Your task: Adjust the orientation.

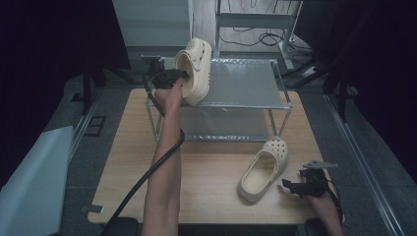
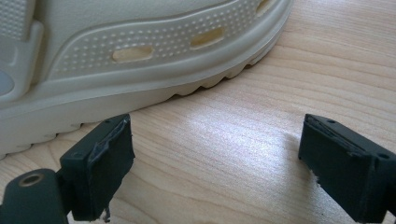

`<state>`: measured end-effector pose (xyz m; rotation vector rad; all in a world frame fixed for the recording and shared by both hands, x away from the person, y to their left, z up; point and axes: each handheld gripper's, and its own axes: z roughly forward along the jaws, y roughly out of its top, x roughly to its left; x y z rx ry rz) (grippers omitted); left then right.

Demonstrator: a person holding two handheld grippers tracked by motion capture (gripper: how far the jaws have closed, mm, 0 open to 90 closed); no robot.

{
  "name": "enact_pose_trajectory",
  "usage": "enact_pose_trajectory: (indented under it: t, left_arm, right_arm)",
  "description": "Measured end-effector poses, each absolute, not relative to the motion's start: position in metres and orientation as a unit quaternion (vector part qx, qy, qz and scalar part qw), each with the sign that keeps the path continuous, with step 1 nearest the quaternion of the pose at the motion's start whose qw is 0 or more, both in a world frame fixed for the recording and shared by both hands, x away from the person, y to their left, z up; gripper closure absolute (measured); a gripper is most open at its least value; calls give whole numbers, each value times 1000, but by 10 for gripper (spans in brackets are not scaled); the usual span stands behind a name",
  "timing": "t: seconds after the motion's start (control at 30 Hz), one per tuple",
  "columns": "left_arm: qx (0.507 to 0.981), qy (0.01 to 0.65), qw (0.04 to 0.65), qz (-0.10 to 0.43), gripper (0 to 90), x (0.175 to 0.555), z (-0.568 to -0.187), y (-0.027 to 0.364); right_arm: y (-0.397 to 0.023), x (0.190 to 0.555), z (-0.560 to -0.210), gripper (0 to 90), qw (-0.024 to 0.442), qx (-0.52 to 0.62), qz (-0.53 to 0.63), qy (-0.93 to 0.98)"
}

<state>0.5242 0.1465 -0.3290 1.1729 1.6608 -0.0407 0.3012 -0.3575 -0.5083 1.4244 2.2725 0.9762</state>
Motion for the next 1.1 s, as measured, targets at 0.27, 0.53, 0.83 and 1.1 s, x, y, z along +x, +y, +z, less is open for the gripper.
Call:
enact_pose_trajectory:
  t: [0.27,0.53,0.83,1.1]
  left_arm:
    - [481,702,525,-20,710,530,-335,148]
    - [476,689,546,-31,574,530,-337,142]
    - [469,682,559,-42,474,529,-340,139]
    - [481,685,547,-11,528,527,-333,133]
  right_arm:
    - [-357,301,-509,105,141,493,337,790]
    - [-357,301,-509,111,141,490,337,791]
    - [-357,301,-509,119,140,490,338,791]
    - [-357,301,-509,120,141,489,338,792]
